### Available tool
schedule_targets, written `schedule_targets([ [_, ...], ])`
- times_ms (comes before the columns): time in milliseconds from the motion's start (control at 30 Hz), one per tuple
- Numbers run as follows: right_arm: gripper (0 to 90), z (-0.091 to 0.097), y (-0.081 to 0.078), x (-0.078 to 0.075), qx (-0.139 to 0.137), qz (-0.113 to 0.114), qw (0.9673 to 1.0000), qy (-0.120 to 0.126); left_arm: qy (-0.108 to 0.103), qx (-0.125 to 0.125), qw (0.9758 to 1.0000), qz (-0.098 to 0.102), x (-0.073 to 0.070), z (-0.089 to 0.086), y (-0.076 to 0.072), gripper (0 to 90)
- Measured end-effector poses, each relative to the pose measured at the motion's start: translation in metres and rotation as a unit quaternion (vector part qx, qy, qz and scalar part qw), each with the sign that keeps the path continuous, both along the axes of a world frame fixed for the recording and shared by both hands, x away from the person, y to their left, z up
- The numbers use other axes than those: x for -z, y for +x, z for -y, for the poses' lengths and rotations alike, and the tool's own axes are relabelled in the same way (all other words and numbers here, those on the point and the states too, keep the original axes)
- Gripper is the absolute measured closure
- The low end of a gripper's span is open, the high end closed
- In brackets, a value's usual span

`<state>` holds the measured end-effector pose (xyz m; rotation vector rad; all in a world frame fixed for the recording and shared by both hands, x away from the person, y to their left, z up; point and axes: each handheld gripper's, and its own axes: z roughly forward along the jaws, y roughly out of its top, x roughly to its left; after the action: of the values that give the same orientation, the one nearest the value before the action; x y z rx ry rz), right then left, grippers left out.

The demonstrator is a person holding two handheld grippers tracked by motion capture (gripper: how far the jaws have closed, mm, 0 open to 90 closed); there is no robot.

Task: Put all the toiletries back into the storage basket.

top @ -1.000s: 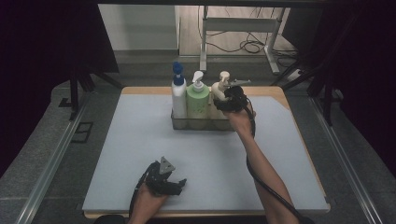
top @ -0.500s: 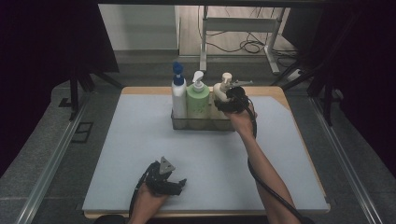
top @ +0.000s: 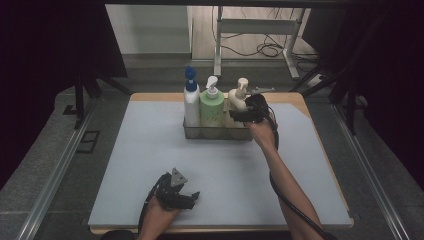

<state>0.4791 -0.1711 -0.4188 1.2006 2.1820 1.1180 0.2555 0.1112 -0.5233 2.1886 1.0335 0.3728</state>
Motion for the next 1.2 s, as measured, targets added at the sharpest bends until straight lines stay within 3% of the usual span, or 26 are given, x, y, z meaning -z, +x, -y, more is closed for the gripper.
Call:
schedule_targets([
  [433,4.9,0.020,-0.015,-0.001,-0.025,0.011,0.9996,-0.008,0.000,0.001,1.0000,0.001,0.000,0.000,0.000,12.0],
  [633,7.7,0.031,-0.022,-0.004,-0.033,-0.007,0.9994,-0.007,0.000,0.001,1.0000,0.001,0.000,0.000,0.000,12.0],
  [800,12.6,0.041,-0.027,-0.002,-0.032,-0.014,0.9989,-0.033,0.000,0.001,1.0000,0.001,0.000,0.000,0.000,12.0],
  [900,14.0,0.048,-0.026,0.002,-0.026,-0.023,0.9989,-0.032,0.000,0.001,1.0000,0.001,0.000,0.000,0.000,12.0],
  [1000,18.7,0.053,-0.025,0.006,-0.019,-0.029,0.9985,-0.043,0.001,0.001,1.0000,0.000,0.000,0.000,0.000,12.0],
  [1200,43.8,0.060,-0.022,0.010,0.001,-0.035,0.9988,-0.036,0.001,0.001,1.0000,0.000,0.000,0.000,0.000,12.0],
])
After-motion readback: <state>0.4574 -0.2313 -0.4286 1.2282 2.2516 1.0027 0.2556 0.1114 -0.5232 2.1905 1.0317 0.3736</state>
